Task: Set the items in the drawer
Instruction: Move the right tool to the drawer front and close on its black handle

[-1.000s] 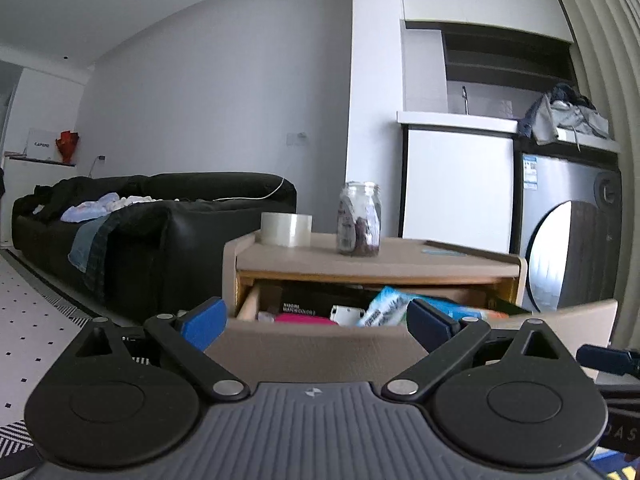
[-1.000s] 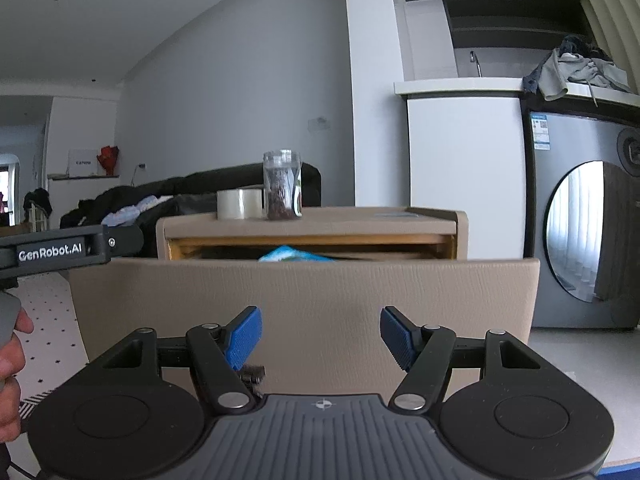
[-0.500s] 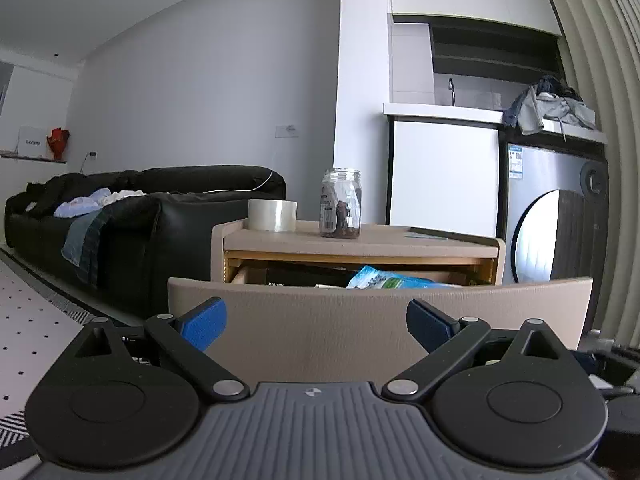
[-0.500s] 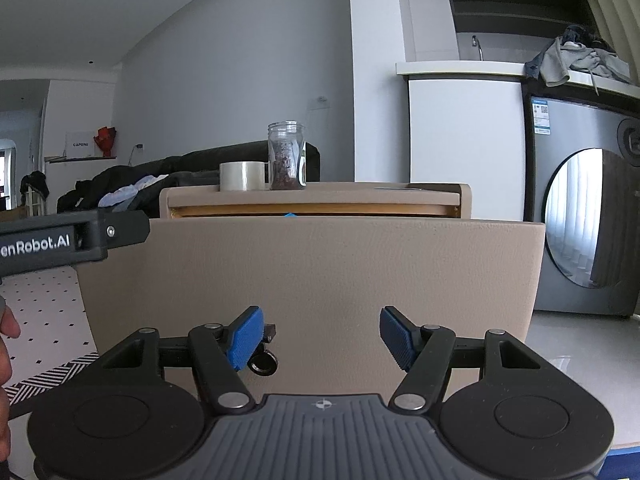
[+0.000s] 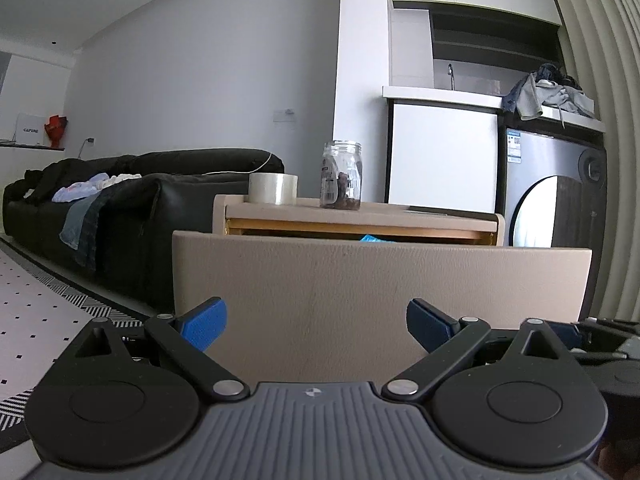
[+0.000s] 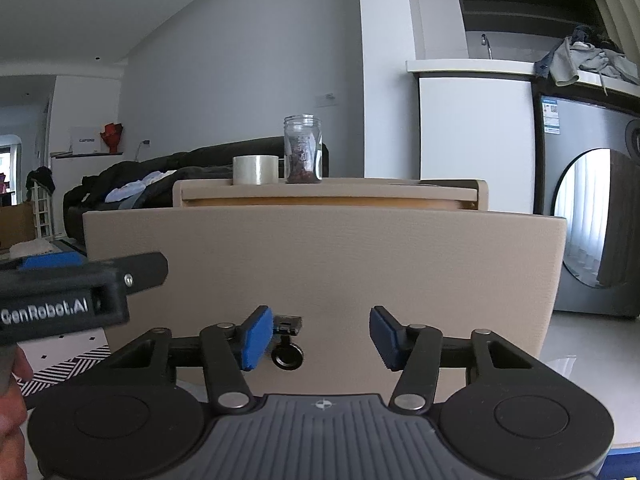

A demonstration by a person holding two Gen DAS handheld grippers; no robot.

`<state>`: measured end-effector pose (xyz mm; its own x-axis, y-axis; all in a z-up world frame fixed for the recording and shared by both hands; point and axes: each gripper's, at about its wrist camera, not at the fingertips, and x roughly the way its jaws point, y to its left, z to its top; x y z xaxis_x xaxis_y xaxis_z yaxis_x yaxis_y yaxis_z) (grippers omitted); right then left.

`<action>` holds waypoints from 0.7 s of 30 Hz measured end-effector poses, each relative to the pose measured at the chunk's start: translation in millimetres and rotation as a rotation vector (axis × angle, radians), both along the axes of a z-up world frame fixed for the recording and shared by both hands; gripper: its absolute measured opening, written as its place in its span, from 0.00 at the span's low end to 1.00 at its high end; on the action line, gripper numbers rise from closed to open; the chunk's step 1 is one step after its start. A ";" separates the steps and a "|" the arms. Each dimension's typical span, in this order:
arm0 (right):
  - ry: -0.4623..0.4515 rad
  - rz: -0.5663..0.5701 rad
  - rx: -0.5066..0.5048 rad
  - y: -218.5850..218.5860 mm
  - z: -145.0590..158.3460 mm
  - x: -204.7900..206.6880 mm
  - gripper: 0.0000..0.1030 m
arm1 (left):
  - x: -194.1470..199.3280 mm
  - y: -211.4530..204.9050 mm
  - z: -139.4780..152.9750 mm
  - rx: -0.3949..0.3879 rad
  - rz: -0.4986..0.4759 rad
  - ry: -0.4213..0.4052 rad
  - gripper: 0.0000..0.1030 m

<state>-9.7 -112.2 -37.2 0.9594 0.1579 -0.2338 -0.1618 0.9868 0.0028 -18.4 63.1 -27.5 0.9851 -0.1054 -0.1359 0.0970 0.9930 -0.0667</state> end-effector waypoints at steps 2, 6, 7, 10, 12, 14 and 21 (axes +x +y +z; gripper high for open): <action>0.005 -0.003 -0.010 3.9 -0.7 2.0 0.52 | -0.9 0.5 -0.6 -0.001 0.003 0.004 0.96; 0.023 0.002 0.002 8.8 -3.6 7.2 0.40 | -4.1 1.6 -1.5 0.008 0.021 0.011 0.96; 0.024 -0.002 0.002 10.5 -4.7 8.2 0.38 | -5.6 2.5 -1.4 0.009 0.027 0.014 0.96; 0.014 -0.021 -0.011 17.3 -7.0 9.6 0.36 | -10.7 6.2 -1.1 0.009 0.039 0.018 0.96; 0.012 -0.034 -0.019 22.0 -8.4 10.5 0.31 | -13.2 7.7 -0.7 0.010 0.045 0.020 0.96; 0.016 -0.050 -0.025 26.6 -9.8 11.4 0.22 | -15.3 8.4 0.3 0.009 0.054 0.012 0.96; -0.011 -0.078 -0.045 33.5 -17.1 8.9 0.16 | -23.0 6.4 1.1 -0.006 0.057 0.001 0.97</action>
